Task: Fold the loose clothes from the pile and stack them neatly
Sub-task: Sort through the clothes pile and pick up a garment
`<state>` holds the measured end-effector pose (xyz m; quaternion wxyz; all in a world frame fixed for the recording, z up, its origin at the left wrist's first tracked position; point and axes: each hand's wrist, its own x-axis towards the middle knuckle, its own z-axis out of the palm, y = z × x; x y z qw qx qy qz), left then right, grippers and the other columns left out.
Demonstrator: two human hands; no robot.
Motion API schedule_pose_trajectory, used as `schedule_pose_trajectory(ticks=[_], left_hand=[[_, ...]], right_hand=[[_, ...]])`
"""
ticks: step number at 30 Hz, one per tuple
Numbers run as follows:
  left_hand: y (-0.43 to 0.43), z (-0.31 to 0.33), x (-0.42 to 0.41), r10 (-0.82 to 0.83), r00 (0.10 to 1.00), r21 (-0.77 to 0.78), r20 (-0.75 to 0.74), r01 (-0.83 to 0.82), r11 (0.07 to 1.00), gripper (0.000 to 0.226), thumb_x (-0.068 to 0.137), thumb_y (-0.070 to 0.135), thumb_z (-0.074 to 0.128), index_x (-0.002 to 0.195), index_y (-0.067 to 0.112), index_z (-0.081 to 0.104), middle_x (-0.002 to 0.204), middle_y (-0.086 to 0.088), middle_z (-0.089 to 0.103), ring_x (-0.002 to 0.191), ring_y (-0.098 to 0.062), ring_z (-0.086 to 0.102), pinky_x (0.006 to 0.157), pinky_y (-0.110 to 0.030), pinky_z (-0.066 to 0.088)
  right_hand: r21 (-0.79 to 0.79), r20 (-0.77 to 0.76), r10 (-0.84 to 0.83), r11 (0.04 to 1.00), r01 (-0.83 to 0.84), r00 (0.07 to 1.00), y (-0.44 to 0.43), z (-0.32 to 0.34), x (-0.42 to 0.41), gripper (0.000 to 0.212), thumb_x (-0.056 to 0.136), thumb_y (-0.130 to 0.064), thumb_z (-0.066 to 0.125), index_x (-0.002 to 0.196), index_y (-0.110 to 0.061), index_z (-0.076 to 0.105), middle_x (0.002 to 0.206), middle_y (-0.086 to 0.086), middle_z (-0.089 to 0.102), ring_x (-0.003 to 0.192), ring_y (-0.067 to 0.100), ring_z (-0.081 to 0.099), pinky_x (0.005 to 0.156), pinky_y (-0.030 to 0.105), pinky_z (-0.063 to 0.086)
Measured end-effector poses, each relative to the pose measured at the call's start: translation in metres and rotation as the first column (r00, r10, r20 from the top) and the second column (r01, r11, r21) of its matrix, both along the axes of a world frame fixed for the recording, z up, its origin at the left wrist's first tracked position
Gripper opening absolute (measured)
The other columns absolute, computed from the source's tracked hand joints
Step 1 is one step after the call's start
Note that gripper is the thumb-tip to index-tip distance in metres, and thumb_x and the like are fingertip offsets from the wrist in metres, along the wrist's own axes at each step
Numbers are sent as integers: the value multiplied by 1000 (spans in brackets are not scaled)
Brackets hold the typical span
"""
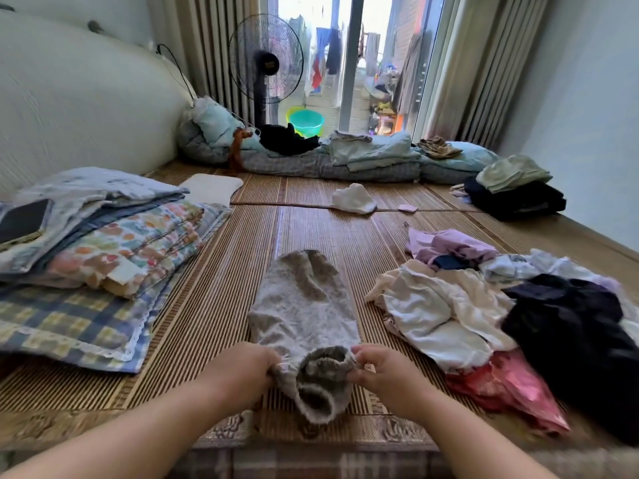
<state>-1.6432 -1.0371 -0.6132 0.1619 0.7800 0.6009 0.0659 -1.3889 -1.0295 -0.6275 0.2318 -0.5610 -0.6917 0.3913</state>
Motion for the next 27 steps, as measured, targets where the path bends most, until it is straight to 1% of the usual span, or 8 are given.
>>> schedule_pose_trajectory(ticks=[4, 7, 11, 14, 16, 19, 24, 27], left_hand=[[0, 8, -11, 44, 987, -132, 153, -23, 991, 18, 81, 20, 56, 71, 23, 70, 67, 8, 69, 58, -7, 63, 59, -30, 54], [3, 12, -9, 96, 969, -157, 227, -61, 986, 17, 82, 21, 56, 74, 19, 71, 69, 1, 70, 55, -11, 60, 57, -33, 52], [4, 12, 1, 126, 950, -171, 285, -79, 982, 18, 84, 23, 57, 76, 21, 73, 72, 1, 72, 49, -9, 58, 52, -31, 50], [3, 13, 2, 159, 920, -178, 357, -100, 979, 23, 85, 20, 57, 66, 16, 68, 50, 3, 61, 38, -6, 44, 41, -24, 35], [3, 16, -1, 170, 904, -185, 393, -103, 977, 25, 85, 21, 59, 62, 11, 64, 47, 3, 53, 41, -9, 41, 42, -23, 32], [2, 23, -10, 119, 937, -242, 328, -38, 969, 26, 84, 32, 64, 67, 13, 67, 53, 5, 57, 43, -7, 42, 44, -23, 36], [8, 25, -27, 127, 903, -440, 411, 75, 895, 28, 88, 47, 56, 86, 23, 71, 89, 3, 74, 82, -18, 70, 79, -39, 58], [25, 21, -27, 213, 845, -445, 490, 32, 895, 28, 94, 41, 52, 89, 19, 68, 86, 4, 73, 77, -10, 70, 65, -26, 56]], right_hand=[[-73, -45, 125, 989, -128, 991, -16, 10, 4, 45, 65, -47, 83, 101, -51, 58, 104, -21, 64, 100, -2, 57, 94, 30, 50], [-42, 44, 172, 985, -170, 984, -33, -1, -9, 119, 45, -71, 81, 134, -70, 2, 136, -35, 32, 124, -11, 34, 107, 22, 31], [191, 279, 86, 971, -143, 956, -49, -26, -42, 129, 56, -73, 70, 128, -56, -36, 141, -26, 8, 130, -3, 10, 116, 42, 1], [447, 240, -94, 894, -24, 966, -44, -30, -54, 98, 69, -64, 62, 149, -37, 12, 136, -21, 32, 127, 1, 32, 115, 41, 21], [527, 50, -123, 846, 79, 991, -39, -19, -53, 40, 75, -49, 63, 111, -32, 60, 100, -22, 57, 92, -1, 55, 86, 28, 47], [293, -179, -53, 950, 104, 982, -29, 3, -42, 20, 70, -34, 63, 89, -30, 64, 74, -6, 65, 67, 10, 60, 59, 32, 51], [-50, -307, 60, 996, -79, 950, 7, 36, -28, 48, 66, -18, 62, 110, -38, 57, 101, 7, 66, 87, 24, 69, 76, 41, 60], [-82, -191, 3, 996, -19, 982, 43, 39, -36, 49, 74, -24, 62, 120, -39, 51, 108, 4, 66, 87, 17, 69, 77, 34, 59]])
